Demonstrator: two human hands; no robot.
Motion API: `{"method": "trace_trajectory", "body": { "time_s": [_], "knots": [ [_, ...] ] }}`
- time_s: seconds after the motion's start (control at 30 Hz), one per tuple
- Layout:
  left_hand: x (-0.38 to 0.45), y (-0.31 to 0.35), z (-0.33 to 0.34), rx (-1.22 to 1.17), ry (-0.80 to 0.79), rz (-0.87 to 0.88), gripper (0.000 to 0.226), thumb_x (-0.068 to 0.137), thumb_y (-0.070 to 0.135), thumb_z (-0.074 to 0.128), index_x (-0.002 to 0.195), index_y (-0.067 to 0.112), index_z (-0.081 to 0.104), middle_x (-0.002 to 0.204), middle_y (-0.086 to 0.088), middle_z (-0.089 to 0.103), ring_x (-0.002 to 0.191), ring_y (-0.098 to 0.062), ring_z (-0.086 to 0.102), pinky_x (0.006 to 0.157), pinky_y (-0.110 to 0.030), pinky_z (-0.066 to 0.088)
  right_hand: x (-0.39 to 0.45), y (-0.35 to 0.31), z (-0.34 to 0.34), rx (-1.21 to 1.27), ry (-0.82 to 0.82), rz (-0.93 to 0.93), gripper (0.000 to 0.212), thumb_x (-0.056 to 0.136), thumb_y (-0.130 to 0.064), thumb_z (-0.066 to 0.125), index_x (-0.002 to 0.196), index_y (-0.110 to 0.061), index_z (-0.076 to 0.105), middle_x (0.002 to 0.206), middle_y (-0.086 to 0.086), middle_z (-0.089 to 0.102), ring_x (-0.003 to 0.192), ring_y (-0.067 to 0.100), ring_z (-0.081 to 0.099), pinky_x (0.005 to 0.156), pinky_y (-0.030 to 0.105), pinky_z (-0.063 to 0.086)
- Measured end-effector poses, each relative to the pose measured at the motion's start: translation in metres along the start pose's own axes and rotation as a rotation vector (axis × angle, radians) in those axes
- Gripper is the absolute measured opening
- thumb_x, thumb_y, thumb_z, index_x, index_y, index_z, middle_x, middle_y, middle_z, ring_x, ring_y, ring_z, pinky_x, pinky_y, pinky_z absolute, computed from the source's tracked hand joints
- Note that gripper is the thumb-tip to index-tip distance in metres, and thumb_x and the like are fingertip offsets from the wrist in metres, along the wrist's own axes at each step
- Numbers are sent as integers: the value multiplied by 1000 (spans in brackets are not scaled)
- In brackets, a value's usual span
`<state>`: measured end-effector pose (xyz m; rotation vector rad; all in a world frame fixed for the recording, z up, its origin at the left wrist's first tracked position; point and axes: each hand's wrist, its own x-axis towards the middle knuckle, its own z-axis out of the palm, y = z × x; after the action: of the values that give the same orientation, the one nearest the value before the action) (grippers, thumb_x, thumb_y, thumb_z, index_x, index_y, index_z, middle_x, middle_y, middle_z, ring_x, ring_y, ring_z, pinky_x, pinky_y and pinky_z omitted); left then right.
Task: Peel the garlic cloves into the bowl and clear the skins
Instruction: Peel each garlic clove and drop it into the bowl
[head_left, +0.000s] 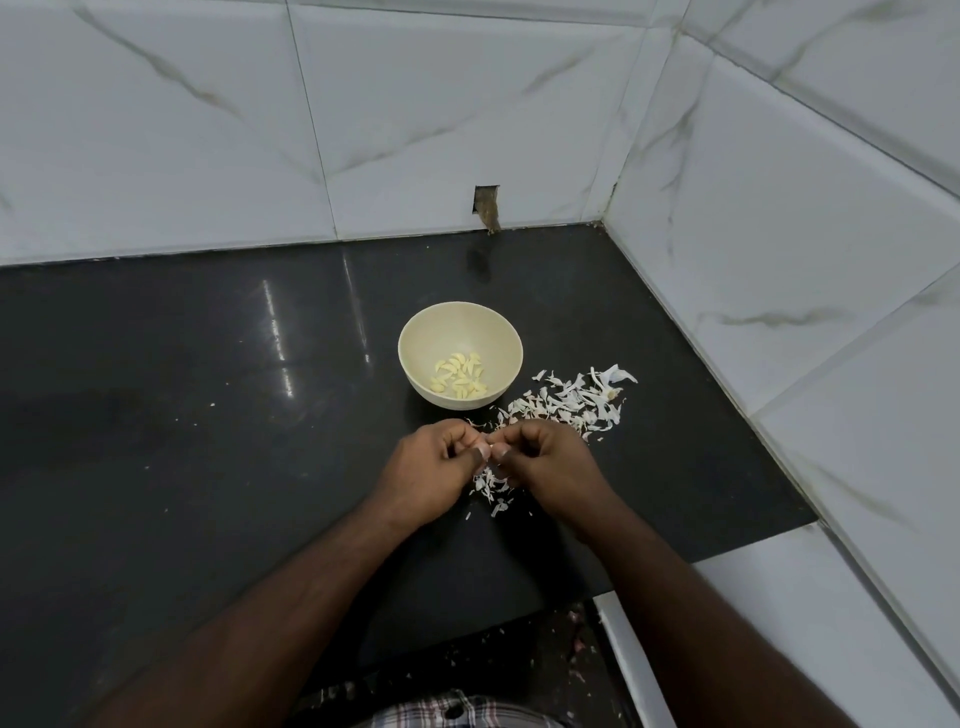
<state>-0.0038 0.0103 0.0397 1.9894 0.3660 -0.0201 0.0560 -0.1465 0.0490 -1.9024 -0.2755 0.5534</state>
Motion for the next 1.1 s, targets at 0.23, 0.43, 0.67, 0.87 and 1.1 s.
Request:
{"method": "trace_trajectory", "body": {
  "time_s": [0.23, 0.43, 0.67, 0.87, 1.1],
  "knots": [
    [3, 4, 4, -1, -62, -121, 15, 86, 27, 61, 76, 18, 68, 69, 2, 70, 64, -12, 60, 74, -43, 54, 0, 2, 0, -405, 39, -112, 16, 90, -15, 70, 80, -28, 65, 76, -6, 69, 72, 9, 63, 69, 30, 52],
    [9, 1, 3, 44, -82, -180, 18, 91, 24, 60, 80, 16, 70, 68, 3, 69, 61, -11, 56, 68, -35, 51, 2, -4, 6, -688, -12, -215, 18, 92, -7, 55, 97, -22, 63, 88, -6, 67, 82, 13, 59, 72, 30, 47],
    [6, 4, 1, -223, -98, -279, 15, 91, 14, 61, 77, 11, 67, 61, 1, 60, 57, -13, 48, 57, -26, 40, 5, -2, 10, -672, 43, -223, 15, 94, -12, 58, 101, -21, 67, 89, -3, 70, 84, 16, 63, 77, 34, 52],
    [11, -1, -3, -198, -63, -133, 19, 91, 22, 68, 77, 9, 68, 66, -5, 67, 62, -18, 54, 65, -34, 46, 8, -2, 3, -52, 26, -54, 15, 87, -4, 73, 87, -19, 75, 79, 4, 75, 71, 13, 68, 72, 35, 59],
    [8, 1, -4, 139, 28, 157, 9, 92, 24, 67, 83, 26, 68, 74, 8, 66, 62, -5, 56, 56, -15, 40, 11, -12, 1, 254, -7, 215, 17, 94, -1, 61, 80, -4, 69, 68, 11, 67, 58, 15, 60, 53, 23, 49]
  ]
}}
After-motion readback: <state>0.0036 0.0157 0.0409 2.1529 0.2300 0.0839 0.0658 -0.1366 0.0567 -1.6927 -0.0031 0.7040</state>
